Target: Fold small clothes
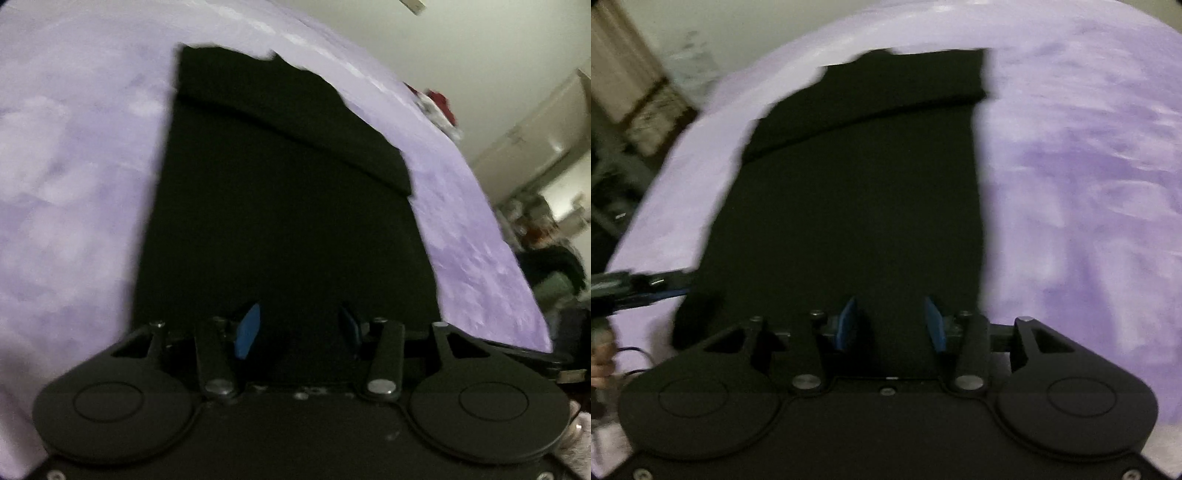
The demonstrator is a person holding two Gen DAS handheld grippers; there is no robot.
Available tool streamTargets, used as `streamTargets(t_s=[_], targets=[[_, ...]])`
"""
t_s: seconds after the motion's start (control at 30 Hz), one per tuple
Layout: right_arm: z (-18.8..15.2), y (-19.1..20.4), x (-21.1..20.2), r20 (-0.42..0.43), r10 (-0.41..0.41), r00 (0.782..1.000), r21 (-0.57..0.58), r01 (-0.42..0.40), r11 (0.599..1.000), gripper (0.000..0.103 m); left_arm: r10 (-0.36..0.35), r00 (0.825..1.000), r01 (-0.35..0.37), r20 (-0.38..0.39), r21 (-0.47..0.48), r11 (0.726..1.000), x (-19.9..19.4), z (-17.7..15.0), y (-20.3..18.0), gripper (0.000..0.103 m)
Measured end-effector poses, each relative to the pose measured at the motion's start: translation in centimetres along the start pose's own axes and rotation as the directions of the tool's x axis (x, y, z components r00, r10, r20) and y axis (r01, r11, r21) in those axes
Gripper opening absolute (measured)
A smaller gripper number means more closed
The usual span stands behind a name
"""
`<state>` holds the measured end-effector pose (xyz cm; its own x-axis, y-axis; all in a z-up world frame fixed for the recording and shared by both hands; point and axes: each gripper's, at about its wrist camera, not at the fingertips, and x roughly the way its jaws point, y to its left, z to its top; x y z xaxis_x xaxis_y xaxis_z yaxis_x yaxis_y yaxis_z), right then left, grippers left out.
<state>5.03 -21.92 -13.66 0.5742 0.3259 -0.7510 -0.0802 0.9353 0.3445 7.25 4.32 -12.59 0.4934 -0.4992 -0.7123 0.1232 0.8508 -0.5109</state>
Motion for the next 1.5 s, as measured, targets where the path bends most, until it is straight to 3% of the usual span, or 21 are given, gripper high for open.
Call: streamTargets(t_s=[0.07,0.17,0.37,0.5,0.6,0.73,0.93,1.23,1.5], targets=[[-0.2,2.0,1.4,-0.022,0.046,0.999,-0.025,-0.046,0.999,0.036,0.007,0.998,-0.006,-0.056,0.025,1.000,2.0,-1.0,-0.9,0.048],[-1.1,3.5,4.0,-0.097,0.046,0.994,-0.043,-0.051,0.998,0.036,0.063,0.986,-0.058,-0.156,0.034,0.998,4.1,-2.6,-0.5,0.048],[-4.1,4.0,4.1,-0.191,0.004,0.982,-0.117,-0.027,0.993,0.036,0.057,0.968,-0.056,-0.245,0.010,0.998,3.1,-3.4,0.4,0.049],[-3.8,3.0,2.1,-0.195,0.024,0.981,-0.092,-0.043,0.995,0.036,0.047,0.981,-0.046,-0.187,0.007,0.999,-0.2,-2.2,0.9,0.050],[-2.9,0.6,-0.8,-0.111,0.039,0.993,-0.025,-0.042,0.999,0.037,0.093,0.991,-0.097,-0.093,-0.043,0.994,-3.3,-0.9,3.1,0.053],[-1.4,-3.8,-2.9,-0.041,0.004,0.999,0.041,-0.002,0.999,0.041,0.204,0.977,-0.210,-0.065,-0.115,0.971,-4.9,-0.3,6.9,0.053],[-1.2,-8.8,-2.2,-0.095,0.030,0.995,0.182,-0.012,0.983,0.041,0.115,0.974,-0.163,-0.193,-0.259,0.952,-2.4,-0.9,10.3,0.053],[-1.7,-10.1,-0.4,-0.167,0.095,0.981,0.258,-0.050,0.965,0.050,0.079,0.969,-0.138,-0.234,-0.245,0.960,-1.5,-0.2,11.2,0.054],[-1.9,-9.9,-0.1,-0.196,0.137,0.971,0.274,-0.080,0.959,0.050,0.051,0.973,-0.109,-0.225,-0.254,0.961,-1.5,-0.6,11.1,0.049]])
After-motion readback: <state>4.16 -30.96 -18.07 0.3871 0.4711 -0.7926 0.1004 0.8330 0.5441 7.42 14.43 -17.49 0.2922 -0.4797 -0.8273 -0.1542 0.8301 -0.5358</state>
